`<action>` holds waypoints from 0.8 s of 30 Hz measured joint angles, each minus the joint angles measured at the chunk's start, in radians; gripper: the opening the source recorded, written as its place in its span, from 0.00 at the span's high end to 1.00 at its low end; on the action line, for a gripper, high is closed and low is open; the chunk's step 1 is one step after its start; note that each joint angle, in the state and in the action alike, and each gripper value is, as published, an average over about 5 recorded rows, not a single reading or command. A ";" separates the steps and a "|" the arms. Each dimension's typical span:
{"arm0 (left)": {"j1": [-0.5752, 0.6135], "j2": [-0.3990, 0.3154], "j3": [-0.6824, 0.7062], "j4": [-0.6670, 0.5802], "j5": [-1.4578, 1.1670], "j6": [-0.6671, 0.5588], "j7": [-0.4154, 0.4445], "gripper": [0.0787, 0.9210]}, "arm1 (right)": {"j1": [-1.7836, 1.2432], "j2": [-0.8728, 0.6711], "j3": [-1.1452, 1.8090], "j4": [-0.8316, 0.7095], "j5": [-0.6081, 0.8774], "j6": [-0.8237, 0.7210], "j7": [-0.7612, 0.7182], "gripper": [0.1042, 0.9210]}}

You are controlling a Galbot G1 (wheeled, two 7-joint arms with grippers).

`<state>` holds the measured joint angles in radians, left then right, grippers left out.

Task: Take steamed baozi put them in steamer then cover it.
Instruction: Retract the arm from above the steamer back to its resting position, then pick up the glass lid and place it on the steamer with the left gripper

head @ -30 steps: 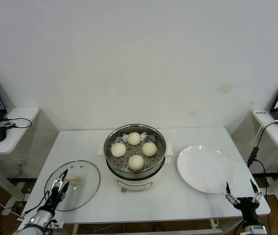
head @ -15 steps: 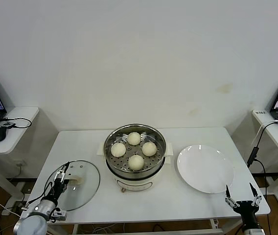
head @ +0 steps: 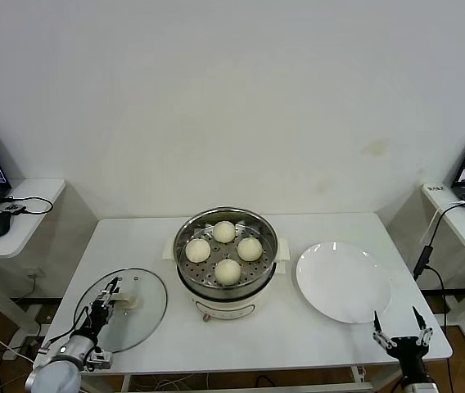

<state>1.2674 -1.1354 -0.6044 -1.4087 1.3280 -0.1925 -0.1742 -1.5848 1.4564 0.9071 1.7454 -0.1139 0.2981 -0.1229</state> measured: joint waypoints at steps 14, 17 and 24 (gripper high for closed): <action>0.045 0.020 -0.033 -0.060 -0.053 0.027 -0.012 0.93 | -0.002 0.006 -0.018 0.008 -0.018 0.004 -0.003 0.12; 0.069 0.029 -0.046 -0.101 -0.074 0.047 -0.005 0.93 | -0.003 0.008 -0.023 0.009 -0.023 0.005 -0.003 0.12; 0.122 0.060 -0.080 -0.245 -0.150 0.134 0.035 0.93 | -0.004 0.012 -0.037 0.011 -0.035 0.006 -0.003 0.12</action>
<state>1.3891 -1.0753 -0.6839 -1.6541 1.1776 -0.0586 -0.1392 -1.5887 1.4689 0.8700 1.7562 -0.1489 0.3040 -0.1258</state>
